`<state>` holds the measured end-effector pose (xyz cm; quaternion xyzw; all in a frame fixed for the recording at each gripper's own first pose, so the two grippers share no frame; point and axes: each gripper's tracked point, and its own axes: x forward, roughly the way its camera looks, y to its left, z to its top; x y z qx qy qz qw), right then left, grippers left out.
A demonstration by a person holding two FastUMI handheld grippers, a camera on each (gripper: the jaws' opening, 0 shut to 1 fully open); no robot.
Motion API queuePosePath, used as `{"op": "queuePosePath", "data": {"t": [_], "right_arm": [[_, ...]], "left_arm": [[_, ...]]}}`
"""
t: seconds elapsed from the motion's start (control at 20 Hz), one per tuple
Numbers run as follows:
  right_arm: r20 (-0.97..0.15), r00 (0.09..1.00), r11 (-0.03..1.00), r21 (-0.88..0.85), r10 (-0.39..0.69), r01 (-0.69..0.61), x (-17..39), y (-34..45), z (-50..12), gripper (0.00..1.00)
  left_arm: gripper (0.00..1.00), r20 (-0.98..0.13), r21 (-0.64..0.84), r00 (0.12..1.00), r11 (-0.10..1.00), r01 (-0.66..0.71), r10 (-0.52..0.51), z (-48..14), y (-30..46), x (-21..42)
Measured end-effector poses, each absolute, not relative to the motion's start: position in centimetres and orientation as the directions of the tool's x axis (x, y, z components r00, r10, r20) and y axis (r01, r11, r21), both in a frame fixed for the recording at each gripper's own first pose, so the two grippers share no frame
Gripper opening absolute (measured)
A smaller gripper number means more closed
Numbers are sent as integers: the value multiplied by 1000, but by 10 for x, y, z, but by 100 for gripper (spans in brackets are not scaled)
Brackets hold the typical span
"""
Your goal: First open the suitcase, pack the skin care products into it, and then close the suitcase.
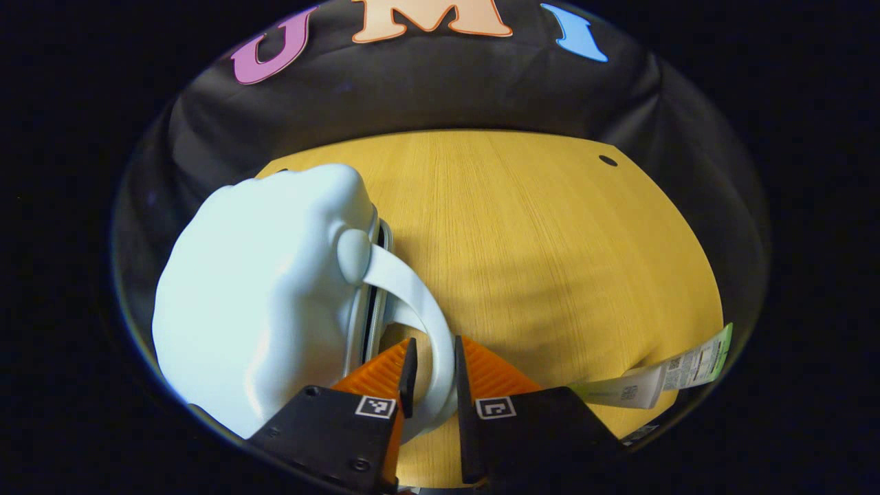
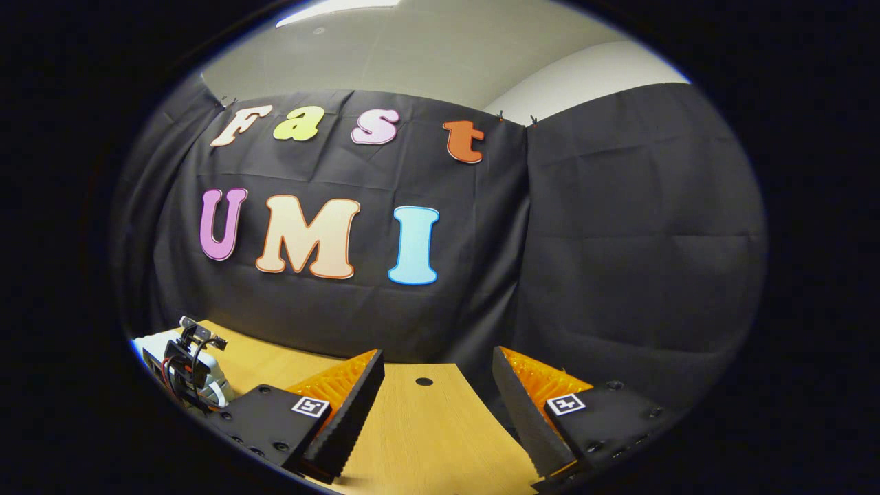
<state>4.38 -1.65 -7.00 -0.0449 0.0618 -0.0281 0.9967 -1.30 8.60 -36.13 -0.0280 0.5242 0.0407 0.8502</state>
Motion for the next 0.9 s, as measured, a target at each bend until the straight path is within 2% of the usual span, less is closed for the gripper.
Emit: {"op": "queuePosePath", "data": {"t": [0.05,0.1,0.3,0.4,0.6,0.8,0.9], "right_arm": [[-123,991,994,-96,-59,47,42,-18,-70,98],[-127,991,995,-92,-49,37,42,-17,-71,98],[-128,991,997,-81,-26,16,38,-20,-71,99],[-118,993,997,-76,5,-14,35,-17,-72,98],[-125,989,993,-80,77,-87,32,-14,-86,99],[-127,970,977,-28,208,-213,28,0,-96,99],[-127,969,975,-43,210,-217,30,-4,-100,100]], "left_arm": [[25,-896,-6,442,995,-97,38,-363,86,-12],[17,-894,-7,446,996,-86,33,-361,85,-11],[5,-899,20,437,1000,-18,26,-357,82,-11],[1,-877,64,478,998,14,49,-348,79,-5],[0,-868,105,490,994,24,80,-332,78,-4],[0,-846,118,523,993,-15,108,-297,82,1],[0,-821,136,558,991,-12,120,-267,87,11]]}}
